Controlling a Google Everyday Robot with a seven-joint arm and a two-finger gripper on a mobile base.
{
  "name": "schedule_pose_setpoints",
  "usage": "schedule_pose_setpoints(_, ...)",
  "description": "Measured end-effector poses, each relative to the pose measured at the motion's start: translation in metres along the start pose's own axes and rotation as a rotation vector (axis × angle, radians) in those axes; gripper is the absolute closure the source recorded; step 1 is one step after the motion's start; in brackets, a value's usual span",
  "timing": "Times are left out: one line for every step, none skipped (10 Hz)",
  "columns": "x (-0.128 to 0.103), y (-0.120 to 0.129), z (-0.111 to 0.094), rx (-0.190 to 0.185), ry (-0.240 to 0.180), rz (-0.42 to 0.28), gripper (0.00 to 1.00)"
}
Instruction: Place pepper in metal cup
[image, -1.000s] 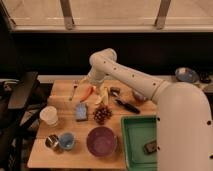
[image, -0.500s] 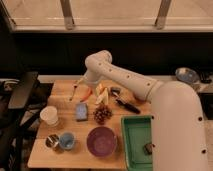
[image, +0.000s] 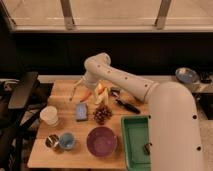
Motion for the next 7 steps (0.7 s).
schedule_pose_setpoints(0.001,-0.002,0.005,0.0,-0.003,-0.001,0.2)
schedule_pose_setpoints(0.002,-0.008,0.01,0.0,-0.007,-0.005,0.2)
schedule_pose_setpoints(0.006,-0.01,0.017,-0.003,-0.012,-0.003,0.2)
schedule_pose_setpoints(0.011,-0.011,0.024,-0.006,-0.019,0.004,0.2)
schedule_pose_setpoints(0.014,-0.015,0.031,-0.006,-0.026,0.006,0.2)
schedule_pose_setpoints(0.016,-0.019,0.04,0.001,-0.041,0.007,0.2)
schedule_pose_setpoints(0.022,-0.018,0.046,0.006,-0.051,0.017,0.2)
